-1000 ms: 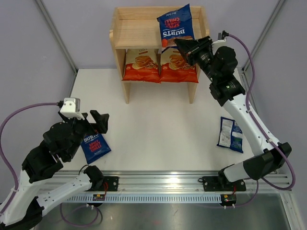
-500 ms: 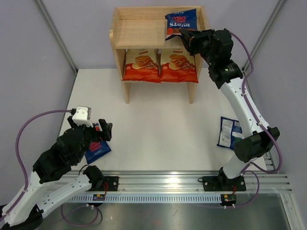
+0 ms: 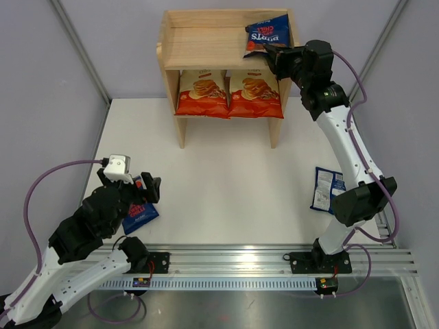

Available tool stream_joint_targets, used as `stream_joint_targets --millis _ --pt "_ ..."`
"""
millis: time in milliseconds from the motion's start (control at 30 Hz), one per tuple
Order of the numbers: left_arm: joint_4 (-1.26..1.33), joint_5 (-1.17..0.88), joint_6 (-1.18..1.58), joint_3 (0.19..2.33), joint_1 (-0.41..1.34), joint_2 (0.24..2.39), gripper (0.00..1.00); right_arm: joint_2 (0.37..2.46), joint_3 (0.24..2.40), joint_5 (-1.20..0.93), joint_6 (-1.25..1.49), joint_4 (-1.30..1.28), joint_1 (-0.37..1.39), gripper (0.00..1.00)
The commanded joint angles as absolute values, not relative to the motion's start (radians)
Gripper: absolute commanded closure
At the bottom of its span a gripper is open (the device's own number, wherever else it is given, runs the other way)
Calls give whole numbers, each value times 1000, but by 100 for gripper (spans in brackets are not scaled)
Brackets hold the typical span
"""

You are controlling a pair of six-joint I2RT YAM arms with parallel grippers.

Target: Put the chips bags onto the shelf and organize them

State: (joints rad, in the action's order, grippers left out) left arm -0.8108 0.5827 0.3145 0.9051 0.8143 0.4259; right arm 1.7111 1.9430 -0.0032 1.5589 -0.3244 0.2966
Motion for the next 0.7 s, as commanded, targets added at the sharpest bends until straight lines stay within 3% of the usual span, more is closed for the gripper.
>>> stream_joint_targets --millis 0,33,100,133,167,367,567,600,667 --pt "-761 601 321 897 811 411 1 1727 2048 23 1533 -365 281 77" --pt "-761 604 319 896 811 407 1 1727 2058 15 1528 -374 281 69" --pt "-762 606 321 899 810 408 1 1718 2053 9 1505 -394 282 62" --pt "-761 606 321 900 811 408 1 1707 2051 9 1497 -403 281 51" --pt "-762 607 321 907 811 408 1 1706 2049 8 1488 -411 281 45" --pt "-770 617 318 917 811 408 1 1689 2043 5 1442 -456 281 27" --pt "-765 623 311 914 811 411 1 1667 2028 -44 1433 -448 281 22" --pt "-764 620 313 914 811 416 1 1663 2026 -46 1427 -448 281 6" --pt "-761 620 311 913 811 419 1 1651 2023 -52 1419 -451 281 1"
